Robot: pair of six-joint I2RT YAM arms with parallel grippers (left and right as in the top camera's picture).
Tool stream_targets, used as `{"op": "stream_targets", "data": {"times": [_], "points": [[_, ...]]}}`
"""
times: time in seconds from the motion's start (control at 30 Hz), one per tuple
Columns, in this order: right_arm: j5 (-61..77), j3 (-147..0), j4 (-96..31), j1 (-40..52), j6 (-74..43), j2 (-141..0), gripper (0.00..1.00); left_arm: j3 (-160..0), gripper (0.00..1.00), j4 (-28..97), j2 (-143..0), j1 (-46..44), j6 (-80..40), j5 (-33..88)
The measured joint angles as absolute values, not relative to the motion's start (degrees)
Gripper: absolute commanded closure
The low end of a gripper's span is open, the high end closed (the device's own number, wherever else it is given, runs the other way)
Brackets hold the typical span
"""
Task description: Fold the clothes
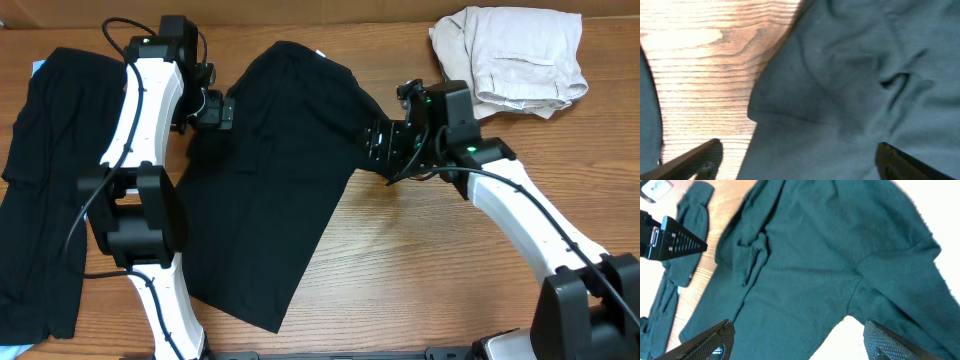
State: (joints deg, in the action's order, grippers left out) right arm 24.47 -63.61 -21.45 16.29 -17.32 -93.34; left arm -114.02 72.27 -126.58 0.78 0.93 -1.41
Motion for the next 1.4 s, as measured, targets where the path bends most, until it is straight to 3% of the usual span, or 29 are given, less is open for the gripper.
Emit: {"op": "stream_targets", "data": {"times": [0.63, 0.73, 0.8, 0.87, 1.13, 1.3, 1.4], "points": [[22.26, -63.61, -17.08, 17.78, -17.8, -100.49, 0.14, -114.02, 0.0, 64.23, -132.25, 3.38, 6.46, -4.6], [22.24, -63.61, -16.08, 17.78, -18.02, -101.16, 0.14, -114.02, 0.15, 62.72, -132.25, 3.38, 6.44, -4.6], [22.22, -63.61, -15.66, 17.78, -18.17, -101.43, 0.15, -114.02, 0.32, 61.84, -132.25, 3.38, 6.55, -4.58], [22.22, -63.61, -15.46, 17.78, -18.37, -101.49, 0.15, -114.02, 0.4, 61.21, -132.25, 3.38, 6.85, -4.54], [22.2, -63.61, -15.14, 17.78, -19.25, -101.54, 0.15, -114.02, 0.42, 60.58, -132.29, 3.38, 7.53, -3.01], [22.09, -63.61, -15.14, 17.76, -19.33, -101.54, 0.15, -114.02, 0.64, 60.75, -132.84, 3.38, 7.94, -2.33], [22.04, -63.61, -15.14, 17.78, -19.33, -101.54, 0.15, -113.8, 0.65, 60.84, -133.45, 3.38, 8.12, -2.17]]}}
